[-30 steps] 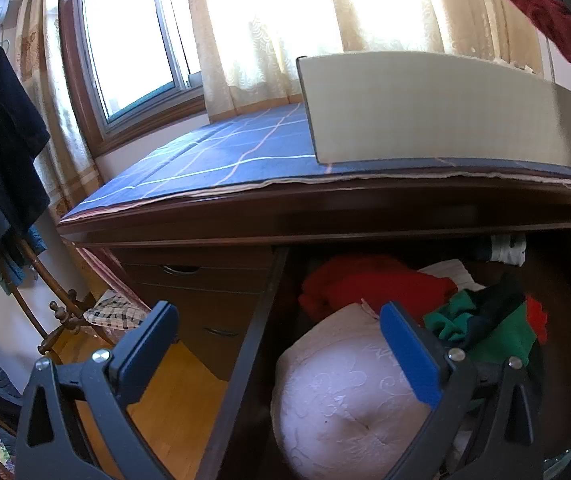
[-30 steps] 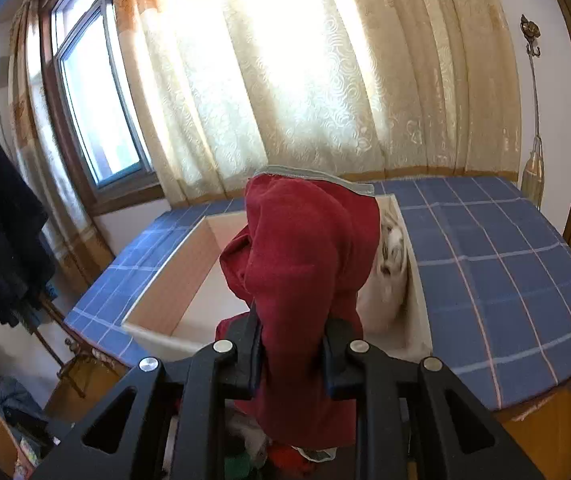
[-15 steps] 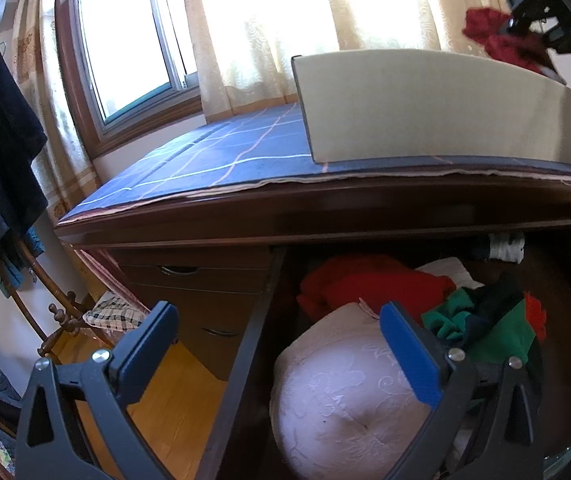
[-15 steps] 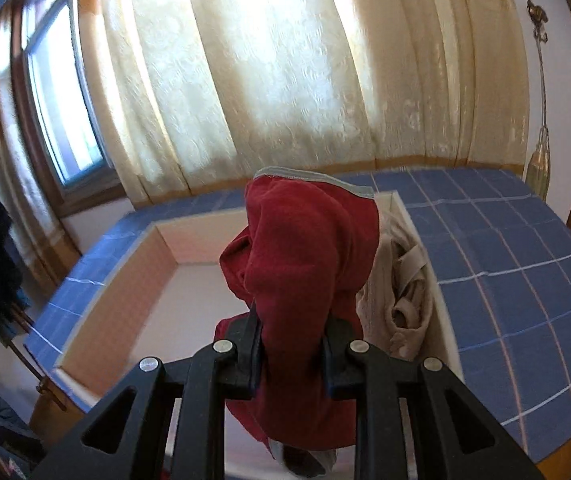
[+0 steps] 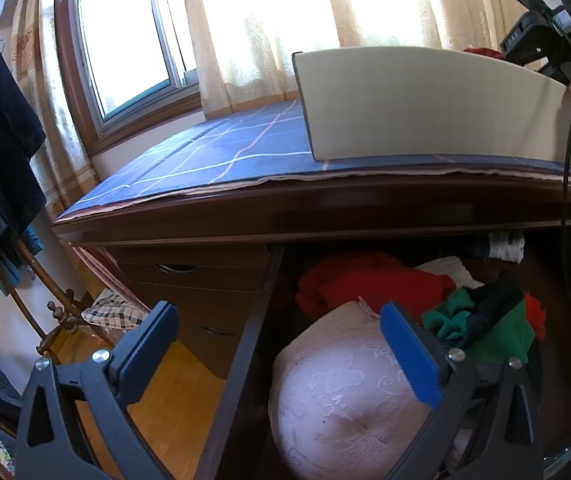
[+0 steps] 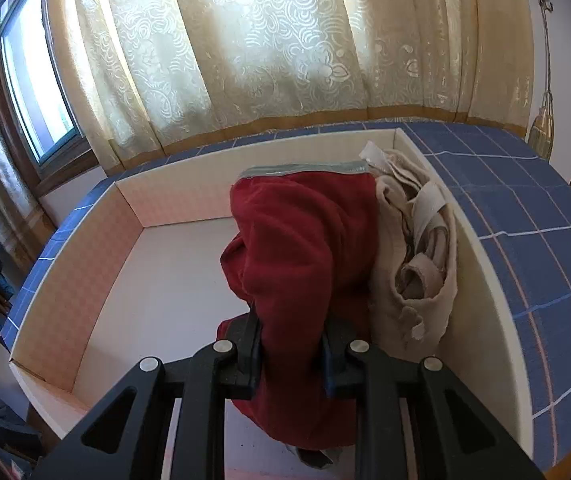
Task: Take underwear out of drawer
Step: 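Lift the red cloth and release it into the cream box, then lower the open right gripper back into the drawer clothes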
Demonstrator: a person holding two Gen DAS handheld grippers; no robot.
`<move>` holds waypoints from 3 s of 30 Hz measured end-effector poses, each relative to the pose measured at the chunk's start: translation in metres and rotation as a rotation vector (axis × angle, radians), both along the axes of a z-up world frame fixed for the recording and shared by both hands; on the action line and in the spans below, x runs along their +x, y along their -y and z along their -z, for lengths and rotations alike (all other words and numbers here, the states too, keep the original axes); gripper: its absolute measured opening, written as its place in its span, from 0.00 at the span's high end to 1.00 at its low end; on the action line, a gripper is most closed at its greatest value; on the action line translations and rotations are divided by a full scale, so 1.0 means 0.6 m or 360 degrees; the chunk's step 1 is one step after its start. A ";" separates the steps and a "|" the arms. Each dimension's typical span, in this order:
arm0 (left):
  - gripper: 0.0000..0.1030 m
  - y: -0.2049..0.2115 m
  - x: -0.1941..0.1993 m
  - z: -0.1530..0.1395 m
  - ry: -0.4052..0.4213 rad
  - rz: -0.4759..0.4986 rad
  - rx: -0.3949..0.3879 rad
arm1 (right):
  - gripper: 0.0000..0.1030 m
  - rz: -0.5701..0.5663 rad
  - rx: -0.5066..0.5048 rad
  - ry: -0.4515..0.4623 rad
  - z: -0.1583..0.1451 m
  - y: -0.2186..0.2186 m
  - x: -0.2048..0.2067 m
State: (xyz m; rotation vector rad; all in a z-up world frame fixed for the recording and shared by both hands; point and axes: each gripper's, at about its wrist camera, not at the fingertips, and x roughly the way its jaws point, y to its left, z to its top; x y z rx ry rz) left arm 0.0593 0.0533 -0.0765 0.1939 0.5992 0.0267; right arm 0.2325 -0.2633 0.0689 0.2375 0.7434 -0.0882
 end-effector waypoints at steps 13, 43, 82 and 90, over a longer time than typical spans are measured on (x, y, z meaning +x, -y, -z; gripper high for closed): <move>0.01 0.004 -0.003 0.005 0.0007 -0.0009 0.0022 | 0.37 0.0030 0.0217 0.0067 0.012 0.017 -0.009; 0.01 0.002 -0.002 0.002 0.0003 -0.0021 0.0019 | 0.34 -0.0005 0.0049 0.0620 -0.019 -0.064 -0.375; 0.01 0.004 -0.007 0.000 0.0032 -0.0028 0.0039 | 0.34 -0.0050 0.0146 -0.0088 0.217 -0.071 -0.426; 0.01 0.004 -0.007 0.001 0.0031 -0.0027 0.0040 | 0.34 -0.0078 0.0131 -0.0130 0.229 -0.080 -0.422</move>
